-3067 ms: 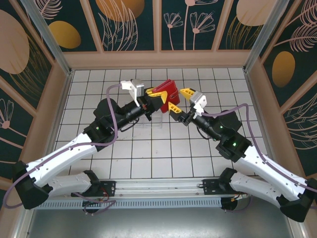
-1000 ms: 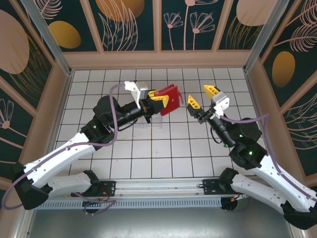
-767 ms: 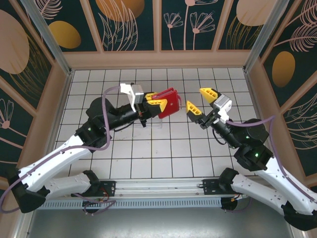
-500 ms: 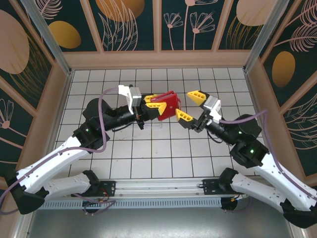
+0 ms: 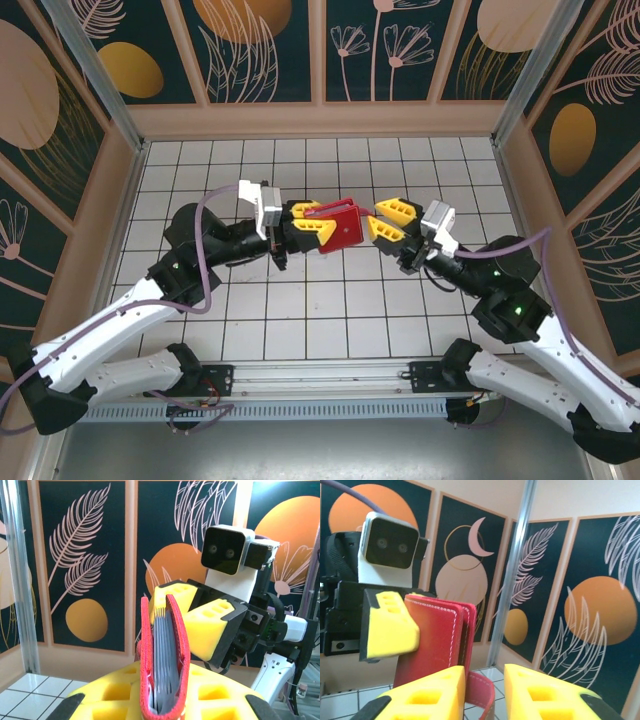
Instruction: Take the credit cards out of the card holder
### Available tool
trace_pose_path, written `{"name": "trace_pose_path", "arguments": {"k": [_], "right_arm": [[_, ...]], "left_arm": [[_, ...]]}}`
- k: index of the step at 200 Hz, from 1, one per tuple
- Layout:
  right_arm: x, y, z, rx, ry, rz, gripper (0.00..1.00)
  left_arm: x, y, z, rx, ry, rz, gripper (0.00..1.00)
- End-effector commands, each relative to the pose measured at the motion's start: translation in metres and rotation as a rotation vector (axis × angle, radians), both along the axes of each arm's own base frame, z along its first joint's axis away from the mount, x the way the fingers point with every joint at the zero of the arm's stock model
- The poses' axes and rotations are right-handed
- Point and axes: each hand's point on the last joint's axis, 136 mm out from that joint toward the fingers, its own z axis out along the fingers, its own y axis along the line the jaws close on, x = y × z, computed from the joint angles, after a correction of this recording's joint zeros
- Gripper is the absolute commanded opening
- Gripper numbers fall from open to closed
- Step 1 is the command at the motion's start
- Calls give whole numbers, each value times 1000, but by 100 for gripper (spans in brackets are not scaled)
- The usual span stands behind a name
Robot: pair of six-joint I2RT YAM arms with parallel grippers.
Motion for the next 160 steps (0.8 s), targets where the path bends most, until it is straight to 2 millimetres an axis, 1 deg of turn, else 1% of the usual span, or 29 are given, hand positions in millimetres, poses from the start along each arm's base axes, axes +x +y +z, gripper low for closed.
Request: {"name": "trace_pose_path", "arguments": {"k": [1, 16, 29, 46, 56, 64, 91, 111, 124, 142, 160], "right_arm": [[-19, 4, 11, -21, -50, 97, 26], [-27, 6, 12, -35, -57, 141, 26], [-29, 8, 12, -43, -56, 158, 24], [-32, 10, 12, -51, -52, 181, 17], [-39, 11, 14, -55, -61, 217, 14], [-45, 13, 13, -61, -66, 253, 13], [-68, 11, 21, -69, -99, 364, 15], [-84, 9, 27, -78, -112, 443, 19], [-93, 10, 29, -94, -109, 498, 24], [-100, 14, 27, -122, -97, 562, 24], [-99, 19, 27, -133, -74, 583, 24]], "left_arm": [[-22, 11, 25, -90, -98, -64, 0], [-28, 13, 29, -105, -112, -90, 0], [-35, 14, 31, -111, -127, -124, 0], [-45, 15, 33, -115, -154, -173, 0], [-51, 16, 34, -115, -166, -198, 0], [-55, 17, 34, -115, -179, -220, 0], [-78, 23, 39, -123, -240, -333, 0], [-93, 28, 43, -114, -279, -412, 0], [-95, 28, 44, -106, -288, -426, 0], [-96, 25, 42, -92, -291, -444, 0], [-96, 23, 41, -82, -288, -464, 0]]}}
